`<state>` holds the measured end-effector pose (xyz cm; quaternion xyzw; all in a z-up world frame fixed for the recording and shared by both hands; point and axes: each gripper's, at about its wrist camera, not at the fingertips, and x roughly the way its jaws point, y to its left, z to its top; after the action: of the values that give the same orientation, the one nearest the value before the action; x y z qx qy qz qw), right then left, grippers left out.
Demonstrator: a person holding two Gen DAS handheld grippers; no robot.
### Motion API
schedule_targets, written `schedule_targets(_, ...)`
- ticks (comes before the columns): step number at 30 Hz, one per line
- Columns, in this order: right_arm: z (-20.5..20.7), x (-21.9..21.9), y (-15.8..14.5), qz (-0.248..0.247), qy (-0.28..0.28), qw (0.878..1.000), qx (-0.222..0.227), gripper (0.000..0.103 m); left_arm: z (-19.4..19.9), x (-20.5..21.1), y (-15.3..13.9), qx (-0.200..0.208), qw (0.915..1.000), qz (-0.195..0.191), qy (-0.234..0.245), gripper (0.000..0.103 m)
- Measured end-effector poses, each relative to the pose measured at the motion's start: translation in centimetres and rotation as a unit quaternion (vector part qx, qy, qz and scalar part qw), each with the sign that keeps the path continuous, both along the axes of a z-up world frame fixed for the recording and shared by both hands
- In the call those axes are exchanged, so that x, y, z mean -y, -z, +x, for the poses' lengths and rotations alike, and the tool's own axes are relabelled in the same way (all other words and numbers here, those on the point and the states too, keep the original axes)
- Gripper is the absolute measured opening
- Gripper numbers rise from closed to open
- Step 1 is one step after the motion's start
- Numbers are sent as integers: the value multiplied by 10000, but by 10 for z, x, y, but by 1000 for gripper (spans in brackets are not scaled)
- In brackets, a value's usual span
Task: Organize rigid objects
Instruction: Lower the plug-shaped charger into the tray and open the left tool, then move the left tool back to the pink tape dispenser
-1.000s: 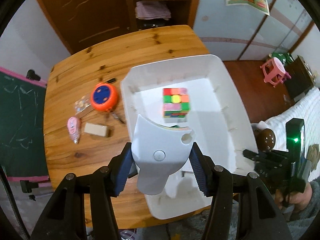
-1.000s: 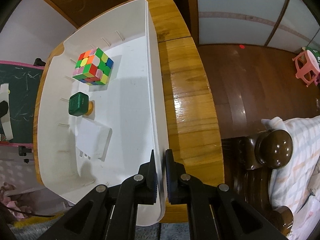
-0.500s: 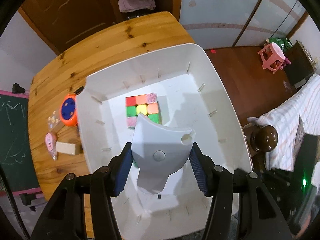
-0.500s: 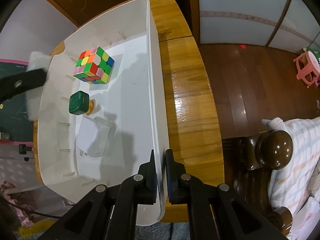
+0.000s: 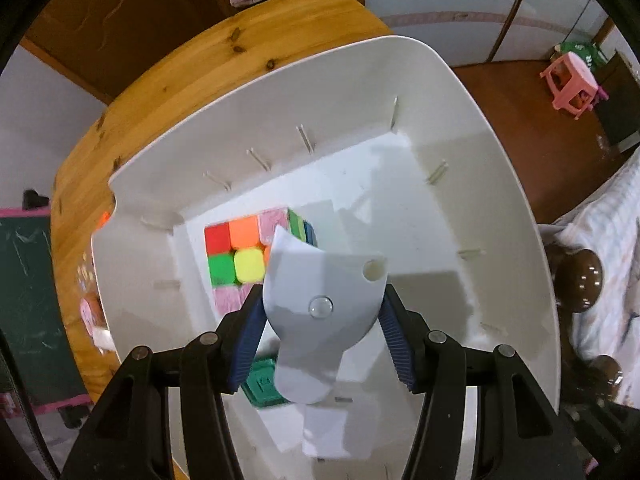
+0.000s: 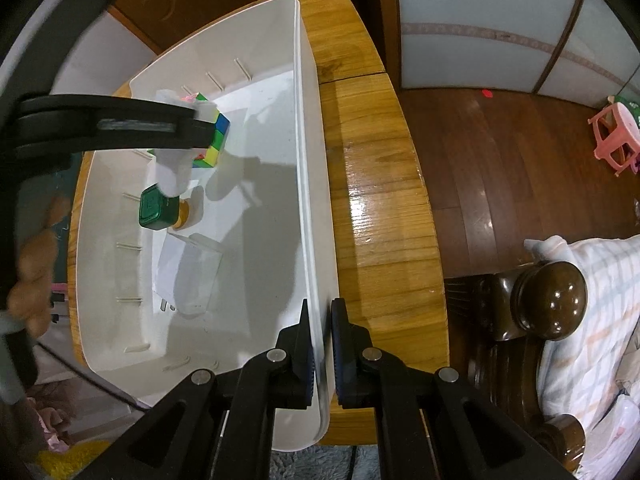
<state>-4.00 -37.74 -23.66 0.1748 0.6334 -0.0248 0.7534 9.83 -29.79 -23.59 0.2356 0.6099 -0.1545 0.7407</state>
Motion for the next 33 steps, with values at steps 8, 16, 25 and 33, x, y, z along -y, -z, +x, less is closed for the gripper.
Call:
schedule_targets(8,1,-1,0,-25,12,10000,-6,7,0,19,8,227,9990,212,330,76)
schedule_targets(16,1,-1,0,-31,44,10000,-22,7,-9,10,-8,155,9994,54,306,78)
schedule_targets(25,2,-2,1,-87,91,9999,-66,7,-28,-29,-64,281,9989,-325,182,78)
schedule_targets(33,2,-3,1,-119,61,9999,-45,7,-30,-113,-113,580,9951,-619,-504,78)
